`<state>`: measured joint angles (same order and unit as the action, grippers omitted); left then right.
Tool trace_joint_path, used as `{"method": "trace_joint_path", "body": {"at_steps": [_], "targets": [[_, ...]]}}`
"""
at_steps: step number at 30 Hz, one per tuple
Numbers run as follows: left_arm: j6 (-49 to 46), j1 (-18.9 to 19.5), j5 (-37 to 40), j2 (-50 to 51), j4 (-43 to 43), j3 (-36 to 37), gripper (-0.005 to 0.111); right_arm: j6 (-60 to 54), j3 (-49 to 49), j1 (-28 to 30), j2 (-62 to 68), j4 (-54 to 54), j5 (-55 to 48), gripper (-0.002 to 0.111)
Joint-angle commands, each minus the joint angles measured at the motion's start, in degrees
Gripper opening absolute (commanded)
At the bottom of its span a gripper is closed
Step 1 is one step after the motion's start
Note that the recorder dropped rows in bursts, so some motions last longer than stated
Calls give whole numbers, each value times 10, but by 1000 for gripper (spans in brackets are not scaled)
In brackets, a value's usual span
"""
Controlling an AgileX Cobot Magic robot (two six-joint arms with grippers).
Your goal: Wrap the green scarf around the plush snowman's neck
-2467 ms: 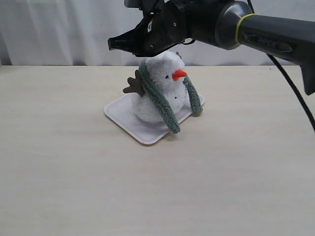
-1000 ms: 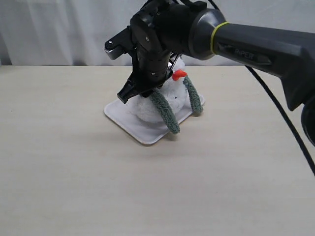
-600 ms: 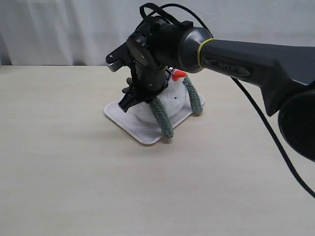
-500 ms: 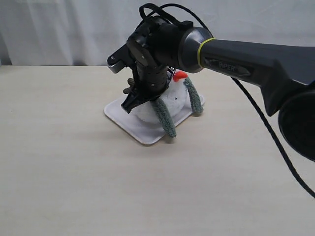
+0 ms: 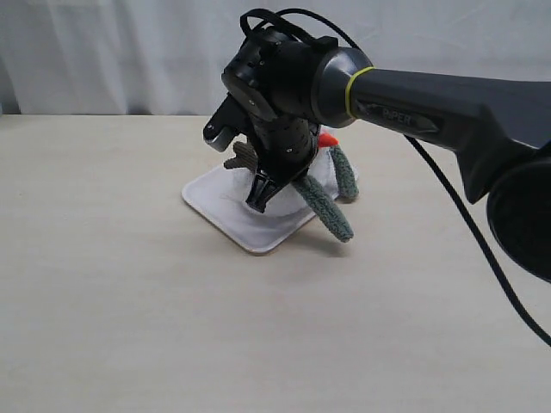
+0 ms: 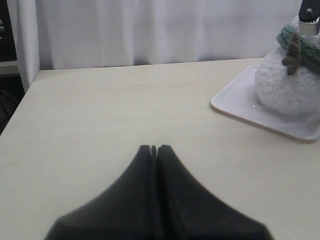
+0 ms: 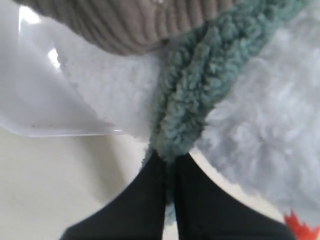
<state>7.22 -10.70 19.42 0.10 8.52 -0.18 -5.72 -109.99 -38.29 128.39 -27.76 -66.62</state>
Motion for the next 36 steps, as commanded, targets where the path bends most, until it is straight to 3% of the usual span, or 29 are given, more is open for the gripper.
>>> {"method": "trace_joint_path", "body": {"at_steps": [1, 21, 23, 30, 36], "targets": [[0, 0, -10, -1, -2, 2, 0, -18, 1, 2, 4, -38, -33, 4], [0, 0, -10, -1, -2, 2, 0, -12, 8, 1, 20, -87, -33, 5], [0, 0, -10, -1, -2, 2, 0, -12, 8, 1, 16, -86, -33, 10], [0, 0, -8, -1, -2, 2, 0, -9, 8, 1, -15, -44, -33, 45], [0, 0, -8, -1, -2, 2, 0, -9, 8, 1, -47, -26, -33, 52]]}}
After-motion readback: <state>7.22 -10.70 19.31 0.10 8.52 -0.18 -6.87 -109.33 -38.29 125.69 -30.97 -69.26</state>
